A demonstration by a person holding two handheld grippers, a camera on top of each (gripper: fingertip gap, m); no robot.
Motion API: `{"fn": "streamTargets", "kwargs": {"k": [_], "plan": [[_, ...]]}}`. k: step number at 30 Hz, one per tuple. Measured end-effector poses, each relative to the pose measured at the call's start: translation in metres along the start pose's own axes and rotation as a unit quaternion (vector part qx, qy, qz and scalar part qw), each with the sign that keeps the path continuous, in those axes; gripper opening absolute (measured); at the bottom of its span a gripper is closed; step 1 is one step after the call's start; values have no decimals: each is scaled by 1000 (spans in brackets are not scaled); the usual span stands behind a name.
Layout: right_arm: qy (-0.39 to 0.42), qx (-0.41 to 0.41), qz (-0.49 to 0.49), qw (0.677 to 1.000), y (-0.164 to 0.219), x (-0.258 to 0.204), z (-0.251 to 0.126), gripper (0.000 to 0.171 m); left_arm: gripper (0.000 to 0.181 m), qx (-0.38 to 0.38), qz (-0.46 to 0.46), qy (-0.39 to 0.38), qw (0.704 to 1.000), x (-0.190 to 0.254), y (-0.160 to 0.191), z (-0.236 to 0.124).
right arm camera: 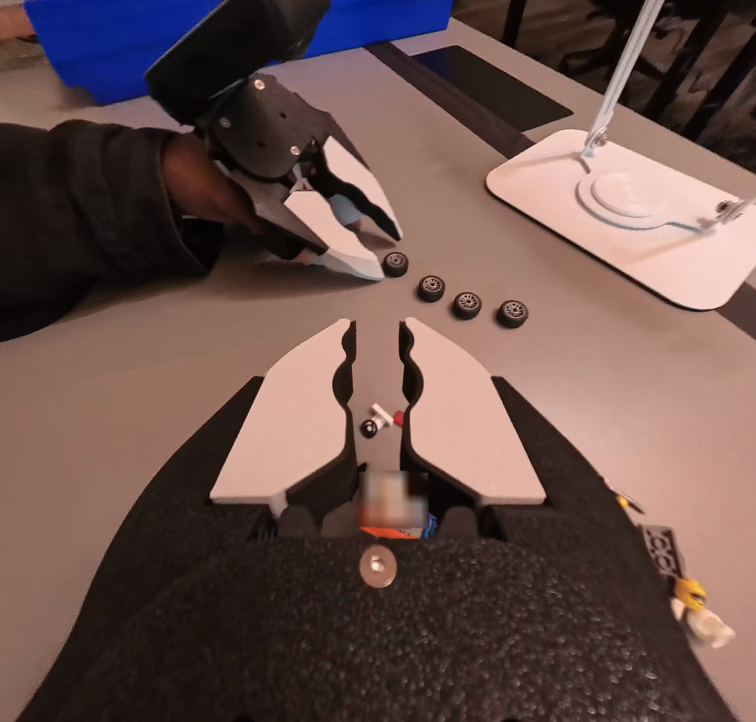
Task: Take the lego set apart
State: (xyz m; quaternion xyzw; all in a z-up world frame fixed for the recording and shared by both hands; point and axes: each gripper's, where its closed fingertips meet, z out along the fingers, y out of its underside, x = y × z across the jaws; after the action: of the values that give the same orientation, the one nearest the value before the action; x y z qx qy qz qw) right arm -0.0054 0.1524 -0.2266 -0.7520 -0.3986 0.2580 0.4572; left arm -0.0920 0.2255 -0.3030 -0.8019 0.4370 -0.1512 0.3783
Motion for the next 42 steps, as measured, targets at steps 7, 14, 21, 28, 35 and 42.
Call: {"fn": "streamTargets", "kwargs": {"k": [7, 14, 21, 28, 35, 42], "plan": [[-4, 8, 8, 1000, 4, 3, -2, 19, 21, -22, 80, 18, 996, 14, -9, 7], [-77, 75, 111, 988, -20, -12, -12, 22, 21, 184, 333, -80, 921, 83, -90, -54], [-149, 160, 195, 956, -64, -33, -43, 18, 21, 284, 431, -177, 838, 116, -128, -100], [-98, 164, 121, 974, -60, -37, -51, 10, 21, 312, 407, -125, 850, 129, -129, -103], [-142, 203, -14, 969, -58, -49, -76, 10, 26, 364, 132, 185, 903, 137, -133, -125], [-137, 200, -67, 968, -54, -60, -72, 10, 11, 339, 158, 221, 901, 156, -122, -114]]}}
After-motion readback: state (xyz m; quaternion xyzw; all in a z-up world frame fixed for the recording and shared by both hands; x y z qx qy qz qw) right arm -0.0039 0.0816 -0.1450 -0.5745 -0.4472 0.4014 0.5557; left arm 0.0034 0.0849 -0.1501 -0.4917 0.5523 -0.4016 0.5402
